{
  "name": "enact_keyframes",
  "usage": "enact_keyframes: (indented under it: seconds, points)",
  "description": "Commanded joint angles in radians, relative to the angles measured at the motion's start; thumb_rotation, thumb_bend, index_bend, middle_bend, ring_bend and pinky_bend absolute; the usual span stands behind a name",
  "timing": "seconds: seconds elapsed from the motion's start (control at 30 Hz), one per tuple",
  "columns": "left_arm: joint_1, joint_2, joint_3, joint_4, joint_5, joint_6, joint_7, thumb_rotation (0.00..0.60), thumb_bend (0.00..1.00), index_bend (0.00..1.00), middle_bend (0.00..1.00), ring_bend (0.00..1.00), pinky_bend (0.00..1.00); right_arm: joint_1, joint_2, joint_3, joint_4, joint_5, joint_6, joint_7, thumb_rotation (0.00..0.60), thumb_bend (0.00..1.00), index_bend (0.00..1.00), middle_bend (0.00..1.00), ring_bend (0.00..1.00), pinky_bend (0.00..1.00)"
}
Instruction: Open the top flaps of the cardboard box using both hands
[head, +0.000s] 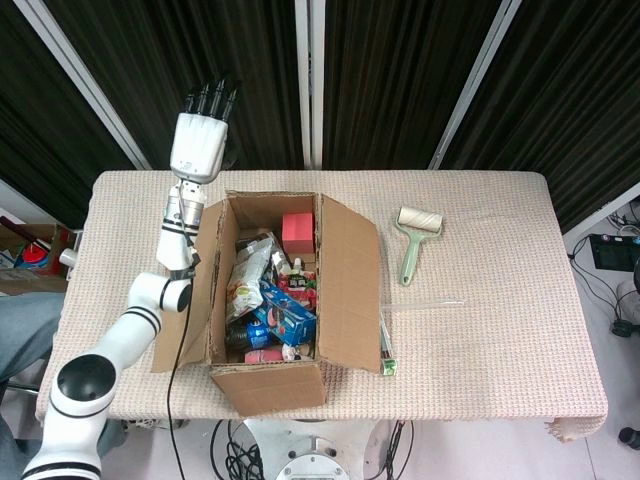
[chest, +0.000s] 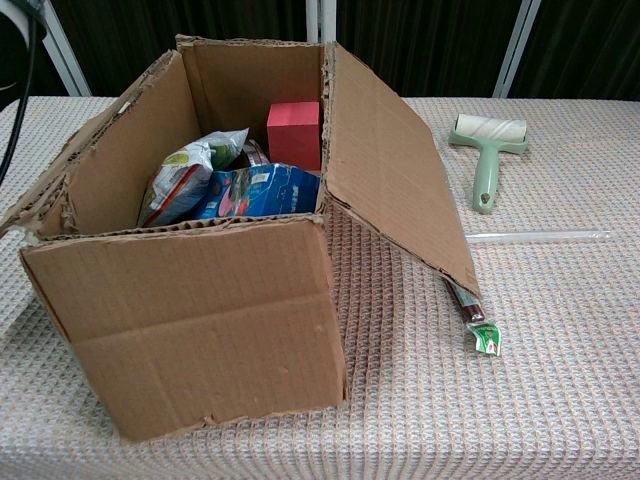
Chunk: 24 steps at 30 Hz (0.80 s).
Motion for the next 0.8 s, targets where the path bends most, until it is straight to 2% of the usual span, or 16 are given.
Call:
enact_keyframes:
  seconds: [0.03, 0.1, 0.17, 0.23, 0.3, 0.4, 0.5, 0.6, 0.8]
  points:
    - [0.286, 0.318, 0.139, -0.538, 0.067, 0.128, -0.065, 0.600, 0.11, 0.03, 0.06, 0.05, 0.18, -0.015, -0.049, -0.028, 0.053, -0.009, 0.023, -0.069, 0.600, 0.42, 0.00, 0.00, 0.00, 0.00]
    - [0.414, 0.496, 0.225, -0.772, 0.099, 0.161, -0.049, 0.599, 0.08, 0.06, 0.11, 0.05, 0.19, -0.026, -0.089, -0.056, 0.111, -0.035, 0.036, -0.109, 0.600, 0.39, 0.00, 0.00, 0.00, 0.00]
    - [0.508, 0.627, 0.306, -0.903, 0.122, 0.175, -0.057, 0.597, 0.06, 0.07, 0.12, 0.05, 0.18, -0.036, -0.130, -0.080, 0.169, -0.048, 0.043, -0.134, 0.600, 0.37, 0.00, 0.00, 0.00, 0.00]
    - [0.607, 0.719, 0.379, -0.984, 0.135, 0.214, -0.081, 0.596, 0.05, 0.07, 0.11, 0.05, 0.18, -0.052, -0.180, -0.100, 0.227, -0.041, 0.050, -0.166, 0.600, 0.37, 0.00, 0.00, 0.00, 0.00]
    - [0.697, 0.758, 0.441, -0.995, 0.159, 0.274, -0.099, 0.596, 0.05, 0.06, 0.09, 0.05, 0.18, -0.072, -0.223, -0.118, 0.265, -0.026, 0.055, -0.195, 0.600, 0.36, 0.00, 0.00, 0.00, 0.00]
    - [0.814, 0.746, 0.500, -0.940, 0.185, 0.375, -0.124, 0.594, 0.05, 0.05, 0.08, 0.05, 0.18, -0.103, -0.273, -0.140, 0.298, -0.006, 0.064, -0.215, 0.600, 0.36, 0.00, 0.00, 0.00, 0.00]
    - [0.896, 0.720, 0.526, -0.884, 0.191, 0.439, -0.182, 0.586, 0.05, 0.05, 0.08, 0.05, 0.18, -0.130, -0.298, -0.159, 0.313, 0.005, 0.065, -0.218, 0.600, 0.36, 0.00, 0.00, 0.00, 0.00]
    - [0.949, 0.704, 0.542, -0.845, 0.194, 0.462, -0.235, 0.526, 0.06, 0.05, 0.08, 0.05, 0.18, -0.147, -0.313, -0.174, 0.328, 0.004, 0.070, -0.248, 0.600, 0.36, 0.00, 0.00, 0.00, 0.00]
    - [1.008, 0.670, 0.543, -0.793, 0.195, 0.484, -0.264, 0.502, 0.06, 0.05, 0.08, 0.05, 0.18, -0.150, -0.345, -0.180, 0.339, -0.001, 0.066, -0.292, 0.600, 0.36, 0.00, 0.00, 0.00, 0.00]
